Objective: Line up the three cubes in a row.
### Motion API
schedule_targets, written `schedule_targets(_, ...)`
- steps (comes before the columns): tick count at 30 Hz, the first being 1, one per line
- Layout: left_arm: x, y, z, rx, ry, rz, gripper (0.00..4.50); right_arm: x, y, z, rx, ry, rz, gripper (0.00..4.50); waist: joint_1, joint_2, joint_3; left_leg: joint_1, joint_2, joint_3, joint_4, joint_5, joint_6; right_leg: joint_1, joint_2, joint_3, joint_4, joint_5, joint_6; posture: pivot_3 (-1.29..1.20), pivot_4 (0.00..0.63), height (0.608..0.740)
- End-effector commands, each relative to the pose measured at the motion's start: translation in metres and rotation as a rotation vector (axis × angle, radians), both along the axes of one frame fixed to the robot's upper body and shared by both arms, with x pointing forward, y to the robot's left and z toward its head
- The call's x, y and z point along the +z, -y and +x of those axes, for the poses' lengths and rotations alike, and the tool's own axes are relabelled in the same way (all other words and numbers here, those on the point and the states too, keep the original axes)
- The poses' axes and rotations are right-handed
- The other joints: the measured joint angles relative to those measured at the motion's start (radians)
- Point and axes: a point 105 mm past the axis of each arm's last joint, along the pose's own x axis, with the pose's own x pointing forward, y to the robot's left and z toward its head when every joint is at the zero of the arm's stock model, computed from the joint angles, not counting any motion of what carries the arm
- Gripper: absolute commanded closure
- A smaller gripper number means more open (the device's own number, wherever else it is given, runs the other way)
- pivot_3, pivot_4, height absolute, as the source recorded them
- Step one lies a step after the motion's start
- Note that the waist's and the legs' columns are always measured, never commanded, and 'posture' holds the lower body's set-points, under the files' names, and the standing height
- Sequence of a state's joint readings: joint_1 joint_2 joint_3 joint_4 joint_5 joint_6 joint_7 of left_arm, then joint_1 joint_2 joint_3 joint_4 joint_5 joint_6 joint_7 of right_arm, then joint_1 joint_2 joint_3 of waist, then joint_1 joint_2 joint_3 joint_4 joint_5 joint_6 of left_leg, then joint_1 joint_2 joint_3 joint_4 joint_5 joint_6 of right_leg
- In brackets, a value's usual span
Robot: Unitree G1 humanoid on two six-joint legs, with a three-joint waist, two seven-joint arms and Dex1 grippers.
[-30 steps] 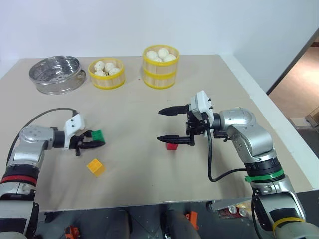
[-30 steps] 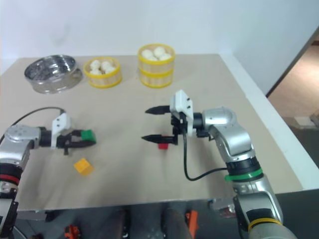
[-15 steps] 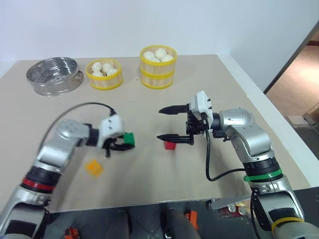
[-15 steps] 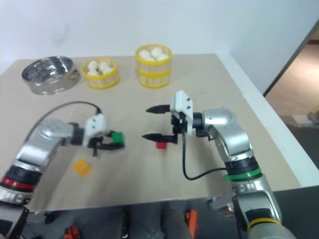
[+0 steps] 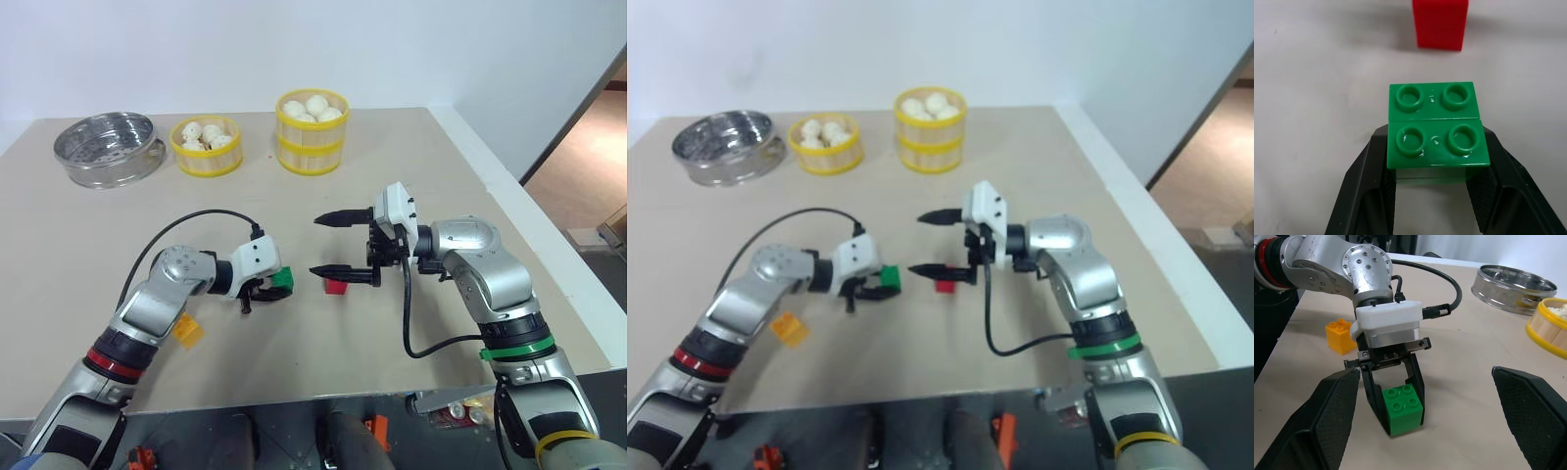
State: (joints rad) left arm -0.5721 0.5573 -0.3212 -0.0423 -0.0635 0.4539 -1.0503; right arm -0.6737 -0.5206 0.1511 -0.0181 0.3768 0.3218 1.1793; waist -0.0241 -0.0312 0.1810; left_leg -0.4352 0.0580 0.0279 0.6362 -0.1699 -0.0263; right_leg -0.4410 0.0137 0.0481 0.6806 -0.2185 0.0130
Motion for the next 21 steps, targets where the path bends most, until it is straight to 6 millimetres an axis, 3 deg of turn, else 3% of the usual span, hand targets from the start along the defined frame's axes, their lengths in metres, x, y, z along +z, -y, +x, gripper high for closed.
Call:
schedule_targets(1,0.005,0.005,0.002,-0.022,0.037,0.011,3.14,0.01,-0.001,-0.005,0.013,0.058,0.006,0.0,0.0,0.0,0.0,0.0,0.0,0.0,0.0,0.0,0.0,0.0,0.0,0.0,0.0,0.0,0.0,0.0,0.15,0.74)
schedule_targets(21,-0.006,0.016,0.001,-0.045,0.008,0.001,3.14,0.007,0.003,-0.007,0.001,0.046,-0.004,0.0,0.003,0.0,0.0,0.0,-0.003,0.0,0.001,0.0,0.0,0.002,-0.002,0.001,0.0,0.0,0.001,0.0,0.15,0.74)
